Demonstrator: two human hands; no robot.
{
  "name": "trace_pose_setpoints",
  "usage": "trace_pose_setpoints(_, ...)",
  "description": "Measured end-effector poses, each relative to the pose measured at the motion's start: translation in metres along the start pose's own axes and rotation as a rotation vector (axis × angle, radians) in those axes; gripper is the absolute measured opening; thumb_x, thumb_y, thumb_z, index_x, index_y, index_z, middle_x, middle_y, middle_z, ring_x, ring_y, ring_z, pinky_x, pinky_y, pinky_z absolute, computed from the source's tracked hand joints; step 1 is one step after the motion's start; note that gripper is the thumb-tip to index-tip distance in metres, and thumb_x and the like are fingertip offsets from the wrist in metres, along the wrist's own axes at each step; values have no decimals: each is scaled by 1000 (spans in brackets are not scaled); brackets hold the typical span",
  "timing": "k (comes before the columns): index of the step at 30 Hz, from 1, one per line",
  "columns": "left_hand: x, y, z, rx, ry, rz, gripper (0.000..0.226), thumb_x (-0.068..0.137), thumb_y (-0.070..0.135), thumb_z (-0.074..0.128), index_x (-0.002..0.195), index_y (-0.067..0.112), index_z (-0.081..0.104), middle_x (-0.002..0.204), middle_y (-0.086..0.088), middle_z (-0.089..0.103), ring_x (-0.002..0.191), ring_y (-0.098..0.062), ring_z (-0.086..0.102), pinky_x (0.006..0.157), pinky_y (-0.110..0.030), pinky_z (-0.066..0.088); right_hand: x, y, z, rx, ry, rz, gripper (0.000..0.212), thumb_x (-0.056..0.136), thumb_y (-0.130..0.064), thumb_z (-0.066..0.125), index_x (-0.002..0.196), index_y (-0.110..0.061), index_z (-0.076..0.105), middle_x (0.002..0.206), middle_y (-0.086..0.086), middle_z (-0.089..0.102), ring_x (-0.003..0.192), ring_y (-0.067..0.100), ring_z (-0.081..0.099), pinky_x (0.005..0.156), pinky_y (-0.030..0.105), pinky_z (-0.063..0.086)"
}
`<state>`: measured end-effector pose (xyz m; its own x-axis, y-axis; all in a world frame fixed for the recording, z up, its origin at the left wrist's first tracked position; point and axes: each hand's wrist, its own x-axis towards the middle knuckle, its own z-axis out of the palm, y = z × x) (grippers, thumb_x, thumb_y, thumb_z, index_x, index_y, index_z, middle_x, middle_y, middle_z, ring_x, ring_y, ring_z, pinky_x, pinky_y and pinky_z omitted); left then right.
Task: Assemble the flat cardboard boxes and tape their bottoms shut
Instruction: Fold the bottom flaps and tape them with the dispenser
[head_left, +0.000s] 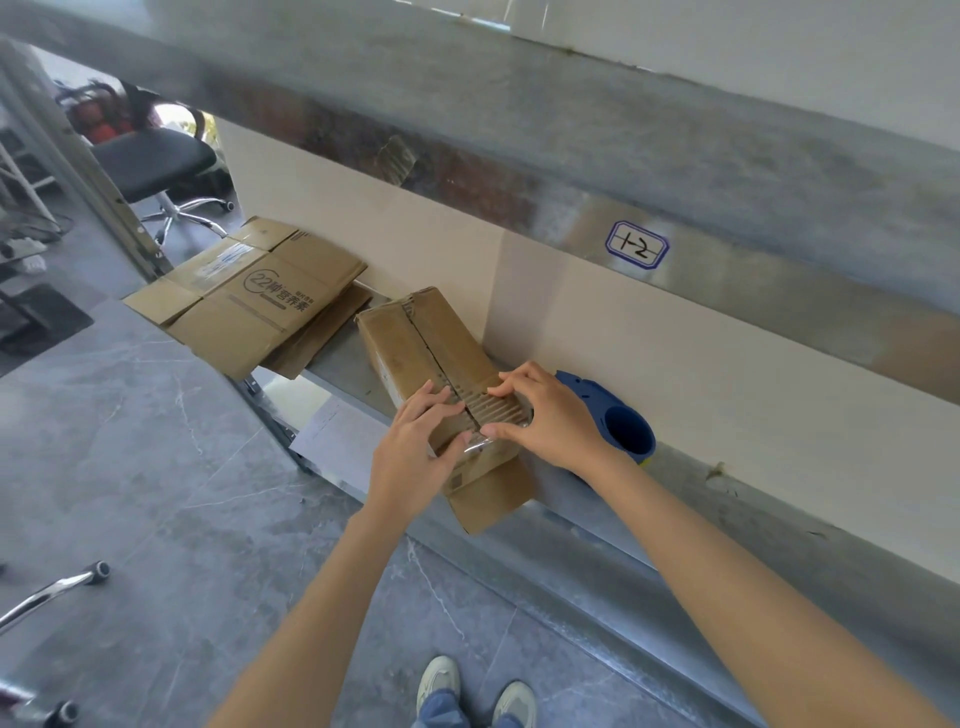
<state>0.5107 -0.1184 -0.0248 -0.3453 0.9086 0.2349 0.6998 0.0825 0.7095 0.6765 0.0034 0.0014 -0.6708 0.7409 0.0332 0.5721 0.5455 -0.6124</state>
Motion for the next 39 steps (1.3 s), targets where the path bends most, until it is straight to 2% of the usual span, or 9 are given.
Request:
trace_pose_setpoints(4,1,3,0,-14,7,-21,29,88,29,73,116,24,70,137,11,58,142,-6,35,106,-32,40,0,1,2,19,11,8,49,78,-48,79,119,-26,63,123,-13,50,120,7,50,81,26,39)
trace_pose_setpoints(8,-3,-2,-4,4,-21,43,37,86,37,74,120,23,69,139,10,55,142,-7,35,104,-27,38,-3,5,2,21,-36,-8,70,65,-60,82,125,-28,61,126,-17,48,122,3,46,87,25,37)
trace_pose_setpoints(12,-1,-4,-10,21,-56,102,47,82,38,78,124,20,68,140,6,56,142,-12,37,108,-30,38,-3,6,5,-48,6,-43,70,67,-59,81,125,-26,61,127,-13,51,123,10,48,90,28,37)
trace_pose_setpoints(17,0,-15,-26,21,-205,171,57,86,32,75,139,23,55,149,12,46,147,-1,23,112,-29,35,-8,8,-4,-20,-64,-64,68,73,-60,77,132,-33,56,136,-20,45,127,3,44,98,29,33)
trace_pose_setpoints(24,-5,-8,-21,-58,-132,105,54,81,16,60,135,14,58,146,9,50,147,-4,25,114,-30,35,-13,8,-8,20,-67,-52,45,92,-19,61,135,-33,58,142,-19,47,121,3,48,97,25,34)
trace_pose_setpoints(29,-2,-4,-19,-48,-118,82,54,80,4,66,133,14,61,144,8,52,145,-2,29,113,-23,34,-10,7,-6,23,-20,-51,45,92,-11,57,131,-31,63,138,-18,52,110,4,51,95,30,44)
trace_pose_setpoints(31,0,-7,-24,-58,-173,92,57,81,3,66,136,15,59,146,8,50,145,0,26,112,-14,29,-9,10,-8,31,-37,-61,47,91,-10,58,131,-34,62,137,-19,52,114,5,52,97,32,45)
trace_pose_setpoints(34,3,-11,-33,-39,-251,105,59,84,3,64,140,18,55,148,13,44,145,3,22,113,-16,25,-8,15,-14,20,-116,-70,55,87,-10,61,132,-41,59,140,-24,48,121,10,53,96,33,46)
trace_pose_setpoints(39,3,-8,-28,-43,-174,88,54,82,1,65,133,17,62,141,14,51,140,4,29,112,-11,25,-3,17,-18,-24,-73,-113,51,89,-2,57,130,-32,64,139,-17,54,107,17,61,89,36,52)
